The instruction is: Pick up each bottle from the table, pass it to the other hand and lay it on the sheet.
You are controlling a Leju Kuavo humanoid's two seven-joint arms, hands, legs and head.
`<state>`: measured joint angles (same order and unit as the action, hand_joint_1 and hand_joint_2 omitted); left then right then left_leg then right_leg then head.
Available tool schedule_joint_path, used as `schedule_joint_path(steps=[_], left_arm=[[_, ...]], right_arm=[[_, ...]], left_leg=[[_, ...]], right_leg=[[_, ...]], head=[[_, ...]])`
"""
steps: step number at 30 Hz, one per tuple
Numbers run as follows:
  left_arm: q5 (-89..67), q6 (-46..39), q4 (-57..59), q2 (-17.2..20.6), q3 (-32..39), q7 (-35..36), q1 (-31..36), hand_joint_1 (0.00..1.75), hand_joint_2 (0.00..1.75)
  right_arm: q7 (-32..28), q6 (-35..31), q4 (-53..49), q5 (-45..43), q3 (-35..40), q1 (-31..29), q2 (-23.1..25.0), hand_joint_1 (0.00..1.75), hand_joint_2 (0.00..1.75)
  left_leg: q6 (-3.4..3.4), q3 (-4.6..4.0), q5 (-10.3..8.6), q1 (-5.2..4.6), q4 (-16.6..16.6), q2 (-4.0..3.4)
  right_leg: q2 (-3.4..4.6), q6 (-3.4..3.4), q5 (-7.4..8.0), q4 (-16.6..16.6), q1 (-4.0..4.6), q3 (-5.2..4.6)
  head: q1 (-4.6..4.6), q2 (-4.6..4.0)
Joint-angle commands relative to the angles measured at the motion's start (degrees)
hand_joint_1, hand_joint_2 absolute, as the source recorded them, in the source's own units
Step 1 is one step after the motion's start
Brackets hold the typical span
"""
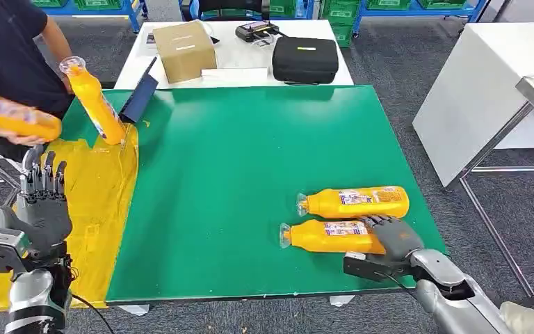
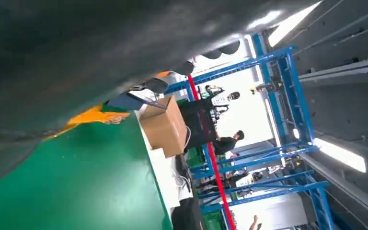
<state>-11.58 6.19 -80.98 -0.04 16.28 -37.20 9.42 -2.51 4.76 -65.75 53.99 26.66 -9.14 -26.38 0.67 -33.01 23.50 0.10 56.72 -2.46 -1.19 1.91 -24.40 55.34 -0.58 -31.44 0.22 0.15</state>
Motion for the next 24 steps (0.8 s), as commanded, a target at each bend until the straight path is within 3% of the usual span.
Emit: schedule_joint_path(steps=[1,3,4,6,7,9,10,11,12,13,14,15,16,17,18,21,22,24], left_arm=[[0.11,0.18,4.44,-0.55,-1.15,0.31,1.74,0.0,0.0],[0.11,0.18,4.44,-0.55,-1.15,0.31,1.74,0.0,0.0],[0.11,0.18,4.44,-0.55,-1.15,0.31,1.74,0.0,0.0],[0.11,0.18,4.44,-0.55,-1.15,0.31,1.74,0.0,0.0],[0.11,0.18,4.44,-0.55,-1.15,0.31,1.74,0.0,0.0],[0.12,0.18,4.43,-0.54,-1.18,0.31,1.75,0.0,0.0],[0.12,0.18,4.76,-0.47,-1.4,0.31,2.0,0.0,0.0],[0.14,0.19,4.95,-0.49,-1.54,0.34,2.19,0.0,0.0],[1.02,0.61,5.28,-0.55,-1.45,0.97,2.29,0.0,0.0],[3.54,2.66,5.36,-0.58,-1.03,2.01,2.07,0.0,0.0],[7.94,6.13,5.21,-0.87,-0.09,3.79,1.57,0.0,0.0],[13.36,10.5,4.31,-1.34,1.06,5.55,0.14,0.0,0.0],[16.79,13.42,2.7,-1.84,1.78,5.97,-1.62,0.0,1.75],[17.94,14.97,1.08,-2.57,1.74,6.56,-3.11,0.0,1.75],[20.16,17.57,-0.52,-4.0,1.05,7.86,-4.36,0.0,1.75],[21.15,19.21,-4.31,-7.03,-4.91,9.5,-6.31,0.0,1.75],[19.02,22.24,-6.33,-7.19,-9.68,8.33,-7.28,0.0,1.75],[15.12,16.36,-8.96,-9.6,-17.67,8.02,-8.87,0.0,1.75]], right_arm=[[0.33,0.98,8.46,0.23,4.4,4.59,2.66,1.75,1.75],[0.33,0.98,8.46,0.23,4.4,4.59,2.66,1.75,1.75],[0.33,0.98,8.46,0.23,4.4,4.59,2.66,1.75,1.75],[0.33,0.98,8.46,0.23,4.4,4.59,2.66,1.75,1.75],[0.33,0.98,8.46,0.23,4.4,4.59,2.66,1.75,1.75],[0.33,0.98,8.51,0.23,4.45,4.54,2.67,1.75,1.75],[0.24,1.14,8.97,0.27,4.93,4.41,2.62,1.75,1.75],[0.21,1.16,9.18,0.26,5.11,4.37,2.7,1.75,1.75],[-0.76,0.48,9.21,-1.06,4.61,4.23,3.35,1.75,1.75],[-2.35,-0.51,8.34,-3.61,3.17,4.24,4.12,1.75,1.75],[-4.51,-2.31,6.57,-7.35,0.48,4.39,5.86,1.75,1.75],[-8.52,-4.85,2.33,-12.95,-3.44,4.39,9.51,1.75,1.75],[-11.6,-5.02,-1.47,-18.37,-5.94,3.62,12.85,1.75,1.75],[-12.94,-4.47,-5.89,-23.0,-7.66,2.63,15.91,1.75,1.75],[-13.15,-3.72,-11.05,-28.03,-8.99,1.04,19.48,1.75,1.75],[-11.49,-2.42,-17.67,-37.18,-8.97,-2.65,24.38,1.75,1.75],[-11.32,0.87,-16.31,-39.31,-6.55,-5.99,27.42,1.75,1.75],[-7.37,-4.47,-7.42,-37.44,-0.22,-13.83,35.43,1.75,1.75]], left_leg=[[-0.08,-0.74,-0.26,0.13,0.07,0.54],[-0.11,-0.34,-0.07,0.13,0.11,0.35],[-0.13,-0.73,-0.21,0.16,0.09,0.55],[-0.12,-0.32,-0.03,0.17,0.1,0.34],[-0.13,-0.65,-0.17,0.17,0.07,0.54],[-0.12,-0.24,0.04,0.23,0.11,0.32],[-0.12,-0.61,-0.12,0.23,0.08,0.52],[-0.11,-0.37,-0.01,0.23,0.12,0.4],[-0.12,-0.7,-0.16,0.22,0.08,0.59],[-0.1,-0.46,-0.05,0.24,0.11,0.48],[-0.08,-0.21,0.08,0.24,0.13,0.32],[-0.1,-0.59,-0.08,0.23,0.1,0.47],[-0.1,-0.3,0.06,0.22,0.11,0.13],[-0.12,-0.65,-0.11,0.2,0.02,0.26],[-0.13,-0.55,0.02,0.16,0.02,-0.19],[-0.32,-0.53,-0.25,0.14,-0.04,-0.34],[-0.28,-0.53,-0.23,0.07,0.06,-0.17],[-0.19,-1.12,-0.6,0.0,0.12,-0.03]], right_leg=[[-0.27,-0.11,0.15,0.0,0.15,-0.51],[-0.16,-0.13,0.02,0.05,0.2,-0.16],[-0.26,-0.16,0.12,0.02,0.24,-0.49],[-0.15,-0.15,-0.01,0.01,0.24,-0.14],[-0.26,-0.17,0.08,-0.02,0.25,-0.42],[-0.15,-0.15,-0.04,-0.04,0.27,-0.05],[-0.25,-0.16,0.06,-0.08,0.28,-0.36],[-0.19,-0.15,-0.01,-0.04,0.27,-0.17],[-0.29,-0.15,0.09,-0.1,0.27,-0.43],[-0.24,-0.13,0.02,-0.07,0.28,-0.24],[-0.14,-0.1,-0.07,-0.05,0.27,-0.01],[-0.19,-0.12,0.06,-0.07,0.27,-0.36],[0.09,-0.11,0.0,-0.04,0.25,-0.17],[0.04,-0.12,0.13,-0.1,0.24,-0.47],[0.45,-0.12,0.12,-0.04,0.2,-0.46],[0.57,-0.14,0.42,0.0,0.21,0.25],[0.35,-0.06,0.77,0.11,0.14,0.18],[0.24,-0.04,0.79,0.33,0.1,-0.57]], head=[[0.02,0.0],[0.02,0.0],[0.02,0.0],[0.0,0.0],[0.0,0.0],[0.02,0.0],[0.02,0.0],[0.02,0.0],[0.02,0.0],[0.02,0.0],[0.02,0.0],[0.02,0.0],[0.02,0.0],[0.02,0.0],[0.0,0.0],[0.02,0.0],[-0.02,0.0],[-0.13,0.0]])
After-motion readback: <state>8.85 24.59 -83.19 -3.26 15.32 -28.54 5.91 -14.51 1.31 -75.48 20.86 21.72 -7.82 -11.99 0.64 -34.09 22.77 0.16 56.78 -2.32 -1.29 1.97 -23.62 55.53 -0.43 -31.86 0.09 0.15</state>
